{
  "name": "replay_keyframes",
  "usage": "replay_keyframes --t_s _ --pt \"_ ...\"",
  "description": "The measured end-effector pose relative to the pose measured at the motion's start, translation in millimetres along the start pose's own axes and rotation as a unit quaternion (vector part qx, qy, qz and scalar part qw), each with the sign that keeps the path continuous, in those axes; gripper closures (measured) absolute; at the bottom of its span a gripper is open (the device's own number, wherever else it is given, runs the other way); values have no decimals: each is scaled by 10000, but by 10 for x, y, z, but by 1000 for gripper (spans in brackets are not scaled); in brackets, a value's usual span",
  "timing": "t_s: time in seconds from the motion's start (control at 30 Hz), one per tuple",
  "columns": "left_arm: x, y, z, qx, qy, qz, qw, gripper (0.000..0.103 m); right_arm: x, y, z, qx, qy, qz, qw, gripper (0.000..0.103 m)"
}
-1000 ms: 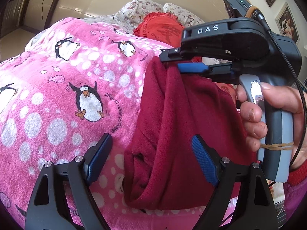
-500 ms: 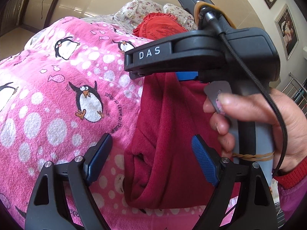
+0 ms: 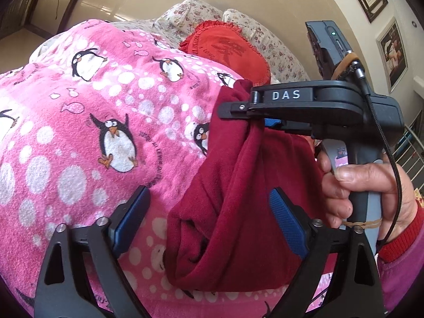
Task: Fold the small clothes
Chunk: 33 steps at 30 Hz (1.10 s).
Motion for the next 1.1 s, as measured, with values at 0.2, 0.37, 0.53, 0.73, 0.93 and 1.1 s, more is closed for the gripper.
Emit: replay_keyframes --t_s 0.2,0.37,0.53,0.73,0.93,1.1 --pt "83 13 -103 -24 35 -183 9998 1 -19 20 -69 -69 -19 64 10000 72" --pt "96 54 -193 -3 97 -187 9998 1 -36 24 -69 -151 -45 191 9997 71" --pt "119 68 -277 -9 352 -274 9990 1 -11 17 -69 -214 108 192 9995 71" --pt "116 85 -342 5 407 -267 9988 1 -11 39 -137 -342 108 234 9991 67" --pt "95 -4 -522 -443 316 -148 9984 73 9 35 -107 -204 198 128 9995 69" --pt "309 58 -359 -354 156 -235 9990 77 57 -17 258 65 556 79 9984 86"
Point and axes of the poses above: each gripper's, at about its wrist camera, not at the fingertips, and z roughly against the way its jaws point, x to its right, y to its top, the point moved 9 cm from there along -z, roughly the way its jaws point, and after that the axes turned 2 degrees about z, right-handed, at the moved point
